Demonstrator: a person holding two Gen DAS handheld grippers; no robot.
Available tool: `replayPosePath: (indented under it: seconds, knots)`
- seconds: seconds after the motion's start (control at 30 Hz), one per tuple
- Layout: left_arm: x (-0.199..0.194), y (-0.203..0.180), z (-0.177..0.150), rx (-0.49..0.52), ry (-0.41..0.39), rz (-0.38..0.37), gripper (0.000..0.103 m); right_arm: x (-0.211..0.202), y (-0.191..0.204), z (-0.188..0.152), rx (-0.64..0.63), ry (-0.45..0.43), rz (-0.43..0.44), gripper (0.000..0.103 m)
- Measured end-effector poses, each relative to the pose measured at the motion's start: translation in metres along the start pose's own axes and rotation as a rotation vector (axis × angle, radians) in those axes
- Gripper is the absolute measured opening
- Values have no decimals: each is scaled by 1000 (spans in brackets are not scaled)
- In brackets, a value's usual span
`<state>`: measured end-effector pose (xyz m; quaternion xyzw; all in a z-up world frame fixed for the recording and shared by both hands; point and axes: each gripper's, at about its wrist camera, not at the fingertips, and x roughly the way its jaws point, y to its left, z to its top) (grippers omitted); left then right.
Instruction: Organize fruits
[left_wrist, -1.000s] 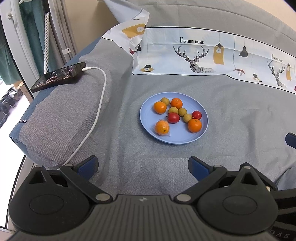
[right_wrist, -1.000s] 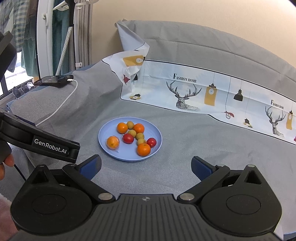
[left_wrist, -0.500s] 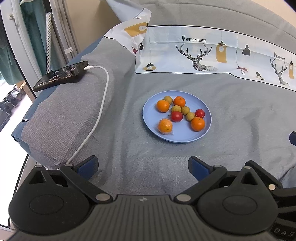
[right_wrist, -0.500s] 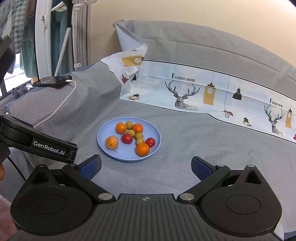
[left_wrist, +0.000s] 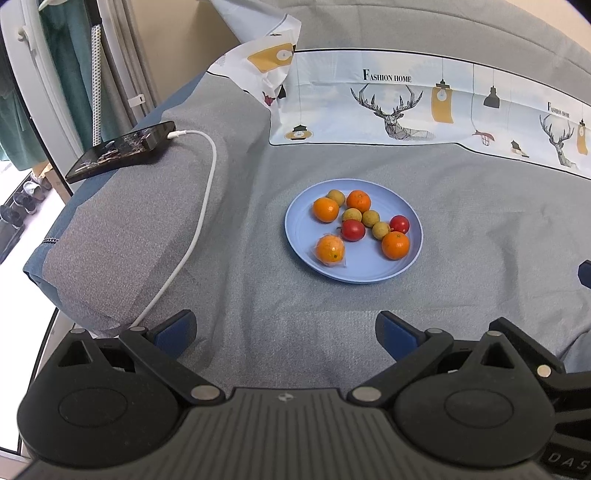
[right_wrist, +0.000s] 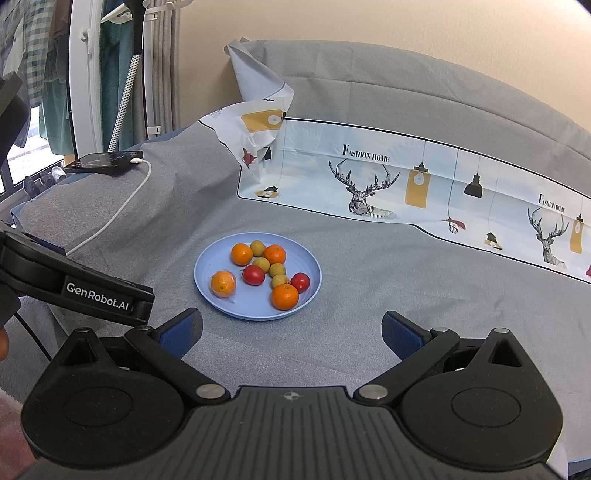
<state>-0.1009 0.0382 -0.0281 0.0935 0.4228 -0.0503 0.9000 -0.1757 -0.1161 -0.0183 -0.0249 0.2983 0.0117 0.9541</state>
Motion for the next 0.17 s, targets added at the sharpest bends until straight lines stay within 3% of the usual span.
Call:
replayPosePath:
  seconds: [0.17]
  knots:
    - [-1,1,0,-5,-3,11,103,0,0,0,1,-1,1,102]
